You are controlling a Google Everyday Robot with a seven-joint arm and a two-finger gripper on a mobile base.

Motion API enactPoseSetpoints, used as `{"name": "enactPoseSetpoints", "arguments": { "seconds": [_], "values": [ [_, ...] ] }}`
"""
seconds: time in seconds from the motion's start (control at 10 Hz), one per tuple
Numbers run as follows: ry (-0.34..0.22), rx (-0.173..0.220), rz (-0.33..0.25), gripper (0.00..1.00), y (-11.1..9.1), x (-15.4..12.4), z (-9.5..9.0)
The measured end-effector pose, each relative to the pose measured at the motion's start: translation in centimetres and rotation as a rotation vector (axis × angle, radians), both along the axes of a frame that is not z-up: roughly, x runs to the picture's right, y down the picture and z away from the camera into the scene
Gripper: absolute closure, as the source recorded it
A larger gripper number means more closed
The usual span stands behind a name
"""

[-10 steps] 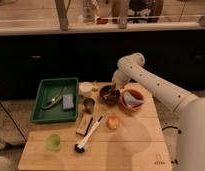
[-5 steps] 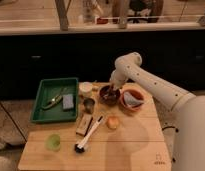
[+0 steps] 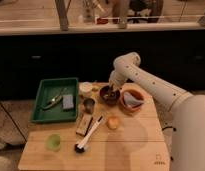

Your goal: Place grapes in purple bowl

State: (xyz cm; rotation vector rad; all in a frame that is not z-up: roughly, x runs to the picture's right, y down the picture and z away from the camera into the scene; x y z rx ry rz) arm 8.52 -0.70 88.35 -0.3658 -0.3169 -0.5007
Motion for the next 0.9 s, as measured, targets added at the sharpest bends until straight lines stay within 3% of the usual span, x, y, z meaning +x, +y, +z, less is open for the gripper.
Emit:
{"name": "enactPoseSetpoints", "arguments": {
  "seconds": [0.5, 0.9],
  "values": [
    [-0.002, -0.01, -0.003, 0.2, -0.2, 0.1, 0.1],
    [-0.021, -0.031, 0.03, 0.2, -0.9, 0.9, 0.1]
  ]
}}
